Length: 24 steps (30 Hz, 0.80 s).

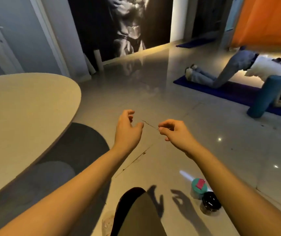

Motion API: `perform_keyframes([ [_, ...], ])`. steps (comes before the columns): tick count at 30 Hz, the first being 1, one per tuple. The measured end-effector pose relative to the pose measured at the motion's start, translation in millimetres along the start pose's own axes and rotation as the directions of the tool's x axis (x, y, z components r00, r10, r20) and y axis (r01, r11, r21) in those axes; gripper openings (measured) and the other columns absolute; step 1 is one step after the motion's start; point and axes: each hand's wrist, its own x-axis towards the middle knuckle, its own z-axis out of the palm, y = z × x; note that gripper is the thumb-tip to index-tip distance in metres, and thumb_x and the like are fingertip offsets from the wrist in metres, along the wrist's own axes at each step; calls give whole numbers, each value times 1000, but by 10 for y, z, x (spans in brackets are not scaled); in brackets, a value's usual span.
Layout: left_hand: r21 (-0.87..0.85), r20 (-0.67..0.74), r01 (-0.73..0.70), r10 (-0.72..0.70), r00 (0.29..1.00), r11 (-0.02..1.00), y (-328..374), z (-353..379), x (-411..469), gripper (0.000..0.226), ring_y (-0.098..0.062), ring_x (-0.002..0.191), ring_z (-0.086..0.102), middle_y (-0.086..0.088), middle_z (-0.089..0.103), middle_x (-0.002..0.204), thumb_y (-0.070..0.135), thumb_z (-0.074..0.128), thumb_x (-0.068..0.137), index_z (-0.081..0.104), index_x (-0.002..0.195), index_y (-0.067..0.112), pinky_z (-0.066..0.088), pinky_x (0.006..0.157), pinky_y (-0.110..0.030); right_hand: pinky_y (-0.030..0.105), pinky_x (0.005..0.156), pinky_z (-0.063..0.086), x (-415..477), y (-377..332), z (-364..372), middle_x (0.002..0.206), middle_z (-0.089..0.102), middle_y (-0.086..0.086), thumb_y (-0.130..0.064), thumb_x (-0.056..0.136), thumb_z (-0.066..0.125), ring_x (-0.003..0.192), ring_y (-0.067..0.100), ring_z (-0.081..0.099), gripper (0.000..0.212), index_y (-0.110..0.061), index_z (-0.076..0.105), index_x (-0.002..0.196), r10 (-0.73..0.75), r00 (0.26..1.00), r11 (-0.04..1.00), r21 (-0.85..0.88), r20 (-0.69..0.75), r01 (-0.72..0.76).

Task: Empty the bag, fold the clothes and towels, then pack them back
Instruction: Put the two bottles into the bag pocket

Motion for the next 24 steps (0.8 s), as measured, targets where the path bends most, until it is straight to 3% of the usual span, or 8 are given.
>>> perform_keyframes([
  [9, 28, 401, 4, -15, 916, 1000, -51, 1965, 4, 46, -18, 117, 53, -1, 53, 132, 20, 67, 95, 48, 137, 24, 49, 99, -37, 41, 95, 55, -288, 1402, -1176, 97, 65, -10, -16, 99, 61, 99, 17, 64, 12, -16, 70, 107, 252, 933, 963, -28, -257, -267],
  [12, 80, 495, 6, -45, 868, 997, -303, 2450, -56, 48, -17, 114, 53, -3, 53, 133, 19, 67, 94, 47, 137, 24, 50, 97, -37, 38, 94, 53, -424, 1904, -1373, 103, 68, -1, -15, 99, 60, 101, 20, 64, 18, -12, 70, 114, 348, 882, 929, -8, -319, -370],
  [15, 164, 562, 17, -108, 820, 986, -620, 2873, -104, 51, -16, 111, 52, -4, 51, 137, 18, 66, 95, 45, 140, 23, 51, 99, -39, 32, 91, 50, -522, 2478, -1422, 114, 67, 2, -15, 99, 59, 105, 21, 63, 22, -13, 68, 119, 438, 816, 887, 32, -378, -461],
  [20, 327, 661, -38, -200, 723, 944, -1331, 3437, -136, 55, -25, 121, 55, -8, 50, 138, 17, 66, 94, 43, 144, 20, 50, 101, -42, 24, 85, 41, -527, 3529, -1179, 117, 67, 6, -12, 96, 60, 107, 24, 62, 27, -8, 65, 123, 563, 713, 785, 1, -418, -619],
  [24, 443, 754, -187, -252, 607, 877, -1937, 3853, -158, 63, -28, 126, 53, -11, 49, 140, 19, 66, 92, 39, 149, 17, 47, 99, -38, 34, 93, 48, -467, 4295, -823, 138, 55, 8, -15, 92, 63, 119, 26, 57, 50, -15, 50, 141, 667, 671, 662, -156, -323, -734],
])
